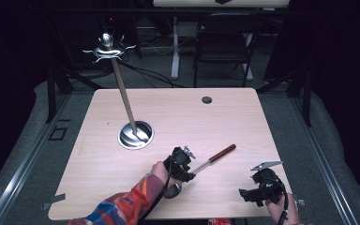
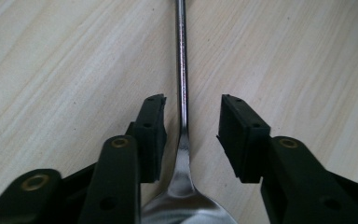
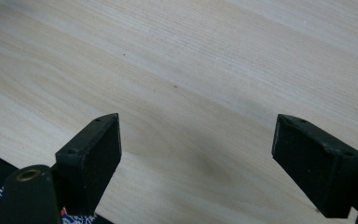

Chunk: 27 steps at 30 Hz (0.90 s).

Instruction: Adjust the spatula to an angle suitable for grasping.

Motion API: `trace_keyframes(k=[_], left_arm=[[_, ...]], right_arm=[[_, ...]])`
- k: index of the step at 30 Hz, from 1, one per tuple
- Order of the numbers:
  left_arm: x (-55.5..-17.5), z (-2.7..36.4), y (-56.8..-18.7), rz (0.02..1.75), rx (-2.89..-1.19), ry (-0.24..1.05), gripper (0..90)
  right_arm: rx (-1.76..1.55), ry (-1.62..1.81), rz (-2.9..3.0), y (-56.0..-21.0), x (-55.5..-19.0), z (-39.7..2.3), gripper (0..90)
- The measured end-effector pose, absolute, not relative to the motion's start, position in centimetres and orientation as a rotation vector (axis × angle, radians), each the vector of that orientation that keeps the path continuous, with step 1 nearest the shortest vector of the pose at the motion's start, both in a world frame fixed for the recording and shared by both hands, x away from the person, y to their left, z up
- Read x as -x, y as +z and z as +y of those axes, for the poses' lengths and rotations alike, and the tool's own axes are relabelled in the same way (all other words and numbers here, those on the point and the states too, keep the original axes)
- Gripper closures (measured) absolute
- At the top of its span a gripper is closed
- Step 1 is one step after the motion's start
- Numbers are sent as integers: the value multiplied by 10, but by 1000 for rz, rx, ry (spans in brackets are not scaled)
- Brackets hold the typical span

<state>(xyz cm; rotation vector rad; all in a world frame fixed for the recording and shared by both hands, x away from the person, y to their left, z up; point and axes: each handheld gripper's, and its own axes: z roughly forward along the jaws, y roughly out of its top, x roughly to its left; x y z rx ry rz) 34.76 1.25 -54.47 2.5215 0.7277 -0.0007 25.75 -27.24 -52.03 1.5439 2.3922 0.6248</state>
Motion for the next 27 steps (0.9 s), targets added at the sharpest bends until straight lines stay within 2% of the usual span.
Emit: trace_keyframes(k=[2,10,27], left_arm=[[-347,12,-546,729,-2524,7,685],[-344,9,-553,700,-2579,71,822],[-347,25,-551,660,-2638,43,837]], right_arm=[[-1543,620,2397,-520,-258,-272,152],[-1536,617,2385,-520,-257,-271,152],[-1530,598,2406,-521,-257,-271,152]])
